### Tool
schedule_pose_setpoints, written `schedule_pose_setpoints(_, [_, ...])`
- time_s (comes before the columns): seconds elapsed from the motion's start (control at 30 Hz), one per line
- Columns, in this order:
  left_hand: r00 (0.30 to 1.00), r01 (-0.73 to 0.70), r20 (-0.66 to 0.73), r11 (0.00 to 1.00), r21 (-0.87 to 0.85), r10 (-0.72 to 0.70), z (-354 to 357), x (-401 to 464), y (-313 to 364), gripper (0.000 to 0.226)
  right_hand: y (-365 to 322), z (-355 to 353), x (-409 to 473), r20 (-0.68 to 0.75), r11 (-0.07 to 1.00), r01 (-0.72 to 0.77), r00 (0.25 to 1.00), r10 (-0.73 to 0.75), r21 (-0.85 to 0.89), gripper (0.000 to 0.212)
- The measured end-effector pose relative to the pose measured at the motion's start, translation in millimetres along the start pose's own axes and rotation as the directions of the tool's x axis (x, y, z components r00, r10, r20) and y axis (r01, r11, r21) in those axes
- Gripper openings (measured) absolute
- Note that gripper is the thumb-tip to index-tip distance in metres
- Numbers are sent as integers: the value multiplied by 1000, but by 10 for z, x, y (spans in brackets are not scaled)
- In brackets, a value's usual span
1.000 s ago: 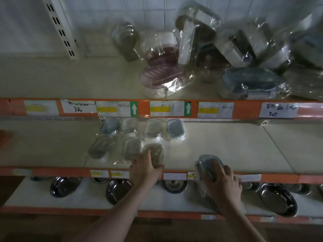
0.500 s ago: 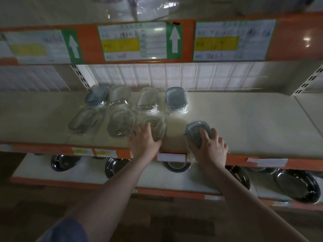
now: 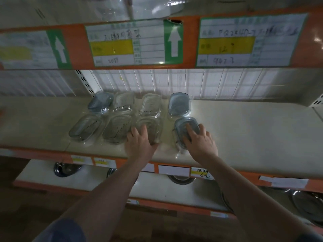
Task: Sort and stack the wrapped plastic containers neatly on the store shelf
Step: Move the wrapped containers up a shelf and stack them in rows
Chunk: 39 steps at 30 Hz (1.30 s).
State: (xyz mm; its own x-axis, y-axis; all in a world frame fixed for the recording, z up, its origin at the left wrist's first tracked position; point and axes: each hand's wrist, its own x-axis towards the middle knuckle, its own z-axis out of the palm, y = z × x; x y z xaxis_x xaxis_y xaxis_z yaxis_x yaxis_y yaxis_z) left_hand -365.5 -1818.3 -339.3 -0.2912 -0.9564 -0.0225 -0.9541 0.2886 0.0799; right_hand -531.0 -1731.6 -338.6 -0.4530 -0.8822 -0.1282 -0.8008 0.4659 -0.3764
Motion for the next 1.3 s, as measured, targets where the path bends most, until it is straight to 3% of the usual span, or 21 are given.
schedule_pose_setpoints(0.23, [998,-57,-23,998,-9,57,-79,-179,-136,80,-23,-22,-94,-7,1000,17,1000,-17,15,53])
schedule_pose_setpoints(0.43, [986,-131,-94,990,50,135,-363,-530,-341,65,2,-160,-482,-83,997,-4,997,-3,-83,45])
schedule_pose_setpoints(0.73, [949,-301,-112,953,-29,296,-1228,-1196,-670,36,-285,-925,-1375,-115,989,42,992,-59,-140,40])
schedule_pose_setpoints(1.03, [886,-427,-268,892,-151,379,-2510,-1855,-907,40,-944,-1946,-2264,-307,999,40,951,-42,-14,36])
schedule_pose_setpoints(1.3, [839,-475,-404,853,-215,365,-3476,-2029,-1007,37,-1303,-2775,-2741,-542,995,95,838,-61,35,33])
